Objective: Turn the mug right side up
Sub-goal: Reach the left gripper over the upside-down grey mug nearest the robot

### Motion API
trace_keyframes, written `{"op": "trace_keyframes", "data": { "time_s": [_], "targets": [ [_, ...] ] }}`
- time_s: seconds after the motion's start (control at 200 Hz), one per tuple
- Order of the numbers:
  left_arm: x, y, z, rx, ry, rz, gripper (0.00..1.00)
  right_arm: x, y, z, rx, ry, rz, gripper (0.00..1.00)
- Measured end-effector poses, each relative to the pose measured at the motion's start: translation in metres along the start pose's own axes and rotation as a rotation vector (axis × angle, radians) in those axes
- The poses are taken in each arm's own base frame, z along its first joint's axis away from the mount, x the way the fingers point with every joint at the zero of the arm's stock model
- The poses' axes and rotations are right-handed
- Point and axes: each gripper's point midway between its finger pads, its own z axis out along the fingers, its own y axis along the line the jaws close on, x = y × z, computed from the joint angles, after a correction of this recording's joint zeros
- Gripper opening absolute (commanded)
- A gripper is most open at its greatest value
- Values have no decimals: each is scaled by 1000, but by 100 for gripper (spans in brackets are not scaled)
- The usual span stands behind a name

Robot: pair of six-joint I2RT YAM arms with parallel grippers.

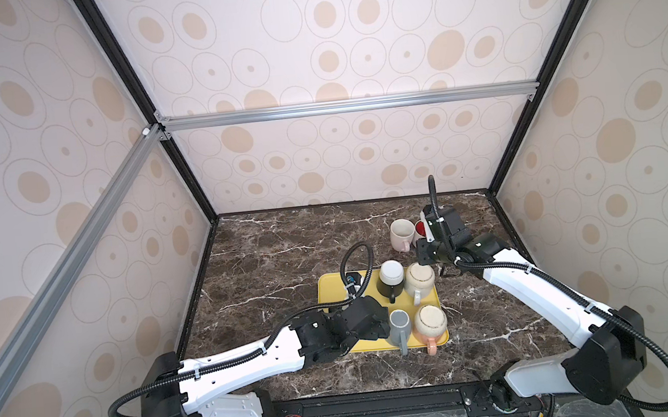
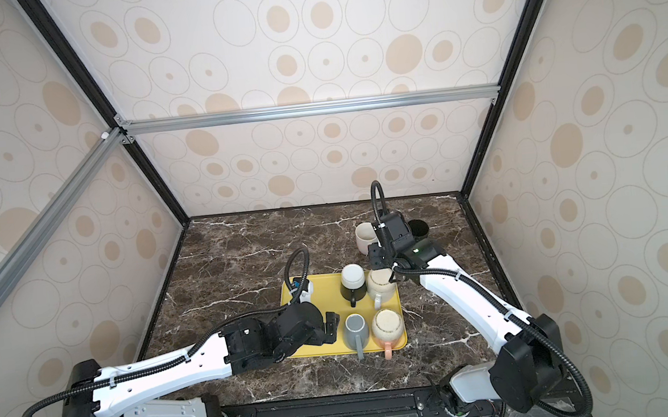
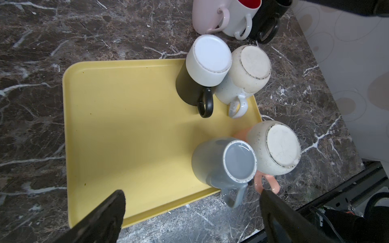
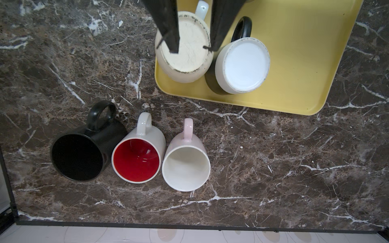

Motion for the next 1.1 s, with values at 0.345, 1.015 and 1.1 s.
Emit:
{"op": "trace_keyframes", "data": {
  "time_s": [0.345,1.015,1.1],
  "targets": [
    [21,-24,-2,48,13,-28,89,-6,2,-7,-23,-51,11,28],
    [71,-44,48,-14,117,32,81,-2,7,-16,-81,-89,31,26],
    [70,-51,54,-16,119,34,81,-2,7,-16,-85,-87,34,26]
  ]
}}
